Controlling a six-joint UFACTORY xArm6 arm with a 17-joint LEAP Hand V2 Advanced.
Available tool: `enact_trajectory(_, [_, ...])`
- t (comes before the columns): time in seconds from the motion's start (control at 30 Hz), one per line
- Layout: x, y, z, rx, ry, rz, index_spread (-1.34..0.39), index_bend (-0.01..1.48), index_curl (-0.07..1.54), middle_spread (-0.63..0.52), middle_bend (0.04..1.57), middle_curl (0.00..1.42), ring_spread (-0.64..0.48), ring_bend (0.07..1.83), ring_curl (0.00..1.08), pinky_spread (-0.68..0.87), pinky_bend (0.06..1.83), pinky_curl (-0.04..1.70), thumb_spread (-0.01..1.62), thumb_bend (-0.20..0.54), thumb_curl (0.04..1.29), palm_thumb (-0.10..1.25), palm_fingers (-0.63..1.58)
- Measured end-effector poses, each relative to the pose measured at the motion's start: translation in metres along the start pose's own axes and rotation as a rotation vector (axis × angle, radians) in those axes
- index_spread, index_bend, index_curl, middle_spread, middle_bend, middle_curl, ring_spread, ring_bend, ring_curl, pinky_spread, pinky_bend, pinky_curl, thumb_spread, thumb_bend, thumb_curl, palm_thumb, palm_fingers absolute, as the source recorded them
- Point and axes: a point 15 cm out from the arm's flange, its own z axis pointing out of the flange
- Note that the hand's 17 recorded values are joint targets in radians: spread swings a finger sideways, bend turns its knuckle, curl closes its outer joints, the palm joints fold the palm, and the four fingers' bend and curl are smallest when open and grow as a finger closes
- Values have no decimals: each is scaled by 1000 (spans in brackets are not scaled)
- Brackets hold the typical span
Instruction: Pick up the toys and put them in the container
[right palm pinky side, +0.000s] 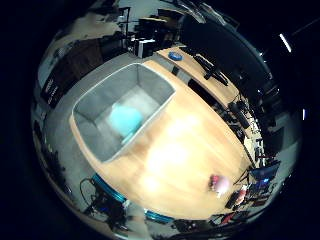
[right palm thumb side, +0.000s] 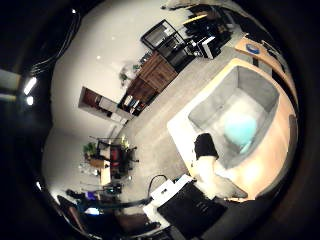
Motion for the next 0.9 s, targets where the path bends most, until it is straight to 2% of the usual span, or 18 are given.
enact_trajectory(0.33, [-1, -2, -2, 16, 3, -1, -583, 201, 364, -279, 171, 365, -270, 655, 303, 280, 705, 237, 929, -26, 460, 499, 176])
enact_trajectory(0.43, [-3, -3, -8, 31, 6, -3, -612, 246, 368, -299, 185, 350, -297, 683, 296, 261, 671, 217, 943, -5, 477, 559, 306])
enact_trajectory(0.47, [-3, -3, -12, 39, 11, -2, -637, 310, 383, -335, 199, 345, -326, 726, 297, 241, 621, 192, 951, 3, 493, 602, 438])
enact_trajectory(0.53, [1, -2, -15, 43, 19, 14, -644, 331, 394, -376, 221, 349, -349, 756, 303, 230, 586, 177, 953, -1, 511, 640, 512])
enact_trajectory(0.7, [32, 17, -22, -20, 79, 107, -650, 328, 408, -415, 238, 352, -368, 783, 315, 236, 541, 151, 950, -23, 537, 658, 537])
enact_trajectory(0.9, [46, 28, -42, -45, 107, 157, -646, 290, 400, -417, 219, 345, -373, 770, 303, 244, 530, 133, 943, -33, 549, 619, 518])
